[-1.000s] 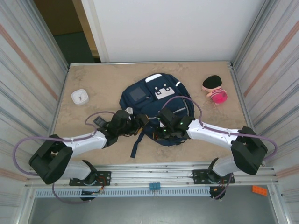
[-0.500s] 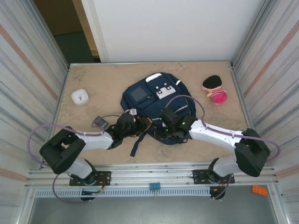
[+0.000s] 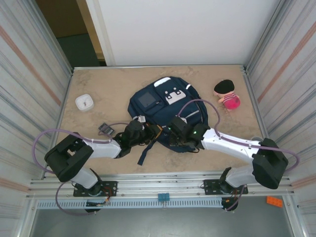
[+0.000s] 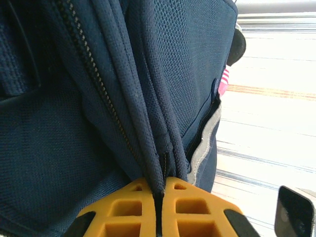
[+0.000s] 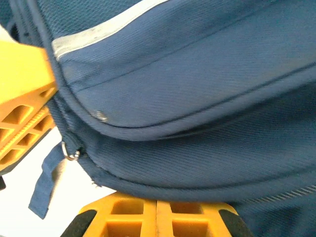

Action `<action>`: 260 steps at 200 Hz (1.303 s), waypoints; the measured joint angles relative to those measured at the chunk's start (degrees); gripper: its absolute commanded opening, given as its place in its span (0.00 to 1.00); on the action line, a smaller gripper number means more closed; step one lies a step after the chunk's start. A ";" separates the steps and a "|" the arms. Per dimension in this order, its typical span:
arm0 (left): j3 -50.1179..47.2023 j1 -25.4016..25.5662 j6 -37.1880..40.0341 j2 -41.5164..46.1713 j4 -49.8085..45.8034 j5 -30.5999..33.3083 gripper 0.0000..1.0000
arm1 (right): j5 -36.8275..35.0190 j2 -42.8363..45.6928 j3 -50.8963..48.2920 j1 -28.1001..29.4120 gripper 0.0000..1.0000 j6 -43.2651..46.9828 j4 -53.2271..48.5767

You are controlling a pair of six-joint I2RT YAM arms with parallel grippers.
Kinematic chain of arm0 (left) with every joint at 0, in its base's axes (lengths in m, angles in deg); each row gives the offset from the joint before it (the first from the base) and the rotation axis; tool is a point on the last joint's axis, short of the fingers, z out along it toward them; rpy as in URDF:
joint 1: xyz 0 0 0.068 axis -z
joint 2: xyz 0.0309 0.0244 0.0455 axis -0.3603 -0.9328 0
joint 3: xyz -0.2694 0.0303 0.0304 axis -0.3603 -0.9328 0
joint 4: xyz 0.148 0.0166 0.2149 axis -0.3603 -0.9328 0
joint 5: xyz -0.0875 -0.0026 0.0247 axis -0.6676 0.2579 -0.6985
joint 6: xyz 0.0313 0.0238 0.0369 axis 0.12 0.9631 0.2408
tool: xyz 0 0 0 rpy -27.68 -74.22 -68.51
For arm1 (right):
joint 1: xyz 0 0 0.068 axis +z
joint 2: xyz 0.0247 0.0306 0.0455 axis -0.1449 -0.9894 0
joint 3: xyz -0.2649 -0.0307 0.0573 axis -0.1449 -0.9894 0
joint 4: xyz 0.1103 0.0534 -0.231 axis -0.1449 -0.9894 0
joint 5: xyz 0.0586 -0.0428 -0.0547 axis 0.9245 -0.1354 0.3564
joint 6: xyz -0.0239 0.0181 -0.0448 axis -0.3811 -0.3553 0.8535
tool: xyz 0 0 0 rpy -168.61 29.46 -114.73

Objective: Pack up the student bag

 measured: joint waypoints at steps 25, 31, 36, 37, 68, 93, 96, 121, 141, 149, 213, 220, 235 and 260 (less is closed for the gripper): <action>-0.63 -1.01 0.37 1.42 -1.44 0.04 0.00 | -2.21 3.65 0.00 -0.35 0.00 0.04 -3.61; -0.92 -1.46 0.59 1.79 -1.86 -0.09 0.00 | -2.36 4.39 0.00 -0.70 0.00 0.04 -4.39; -1.18 -1.90 0.83 2.12 -2.21 -0.22 0.00 | -2.58 5.03 0.00 -1.03 0.00 0.09 -5.07; -1.22 -1.97 0.83 2.16 -2.27 -0.24 0.00 | -2.56 5.18 0.00 -1.09 0.00 0.09 -5.20; -1.68 -3.65 2.29 4.55 -5.33 -0.35 0.00 | -1.70 8.13 -0.04 -3.45 0.09 1.92 -7.91; -1.68 -3.65 2.05 4.98 -5.66 -0.63 0.00 | 0.94 9.75 -0.96 -2.80 0.42 2.86 -5.40; -1.68 -3.65 2.01 4.98 -5.64 -0.74 0.00 | 1.31 9.88 -1.18 -2.60 0.45 2.80 -4.85; -1.68 -3.41 0.59 4.98 -5.35 -0.98 0.00 | 4.90 10.78 -4.52 -3.56 0.55 1.18 0.83; -1.68 -2.84 -0.46 4.98 -5.07 -0.92 0.00 | 9.64 11.56 -9.79 -7.85 0.59 -2.16 8.44; -1.68 -2.51 -0.76 4.98 -4.94 -0.92 0.00 | 10.97 11.63 -11.54 -9.49 0.59 -3.52 11.06; -1.68 -1.42 -1.42 5.03 -4.46 -0.31 0.00 | 17.81 11.63 -14.51 -16.57 0.55 -9.55 24.39; -1.68 -1.27 -1.46 5.09 -4.39 -0.22 0.00 | 18.32 11.63 -14.51 -17.09 0.55 -9.66 24.92; -1.68 -1.01 -1.60 5.11 -3.93 -0.09 0.00 | 19.15 11.63 -14.51 -17.81 0.54 -10.03 25.51; -1.57 -0.76 -1.57 5.11 -3.85 0.33 0.04 | 19.10 11.50 -14.51 -18.36 0.28 -10.56 26.01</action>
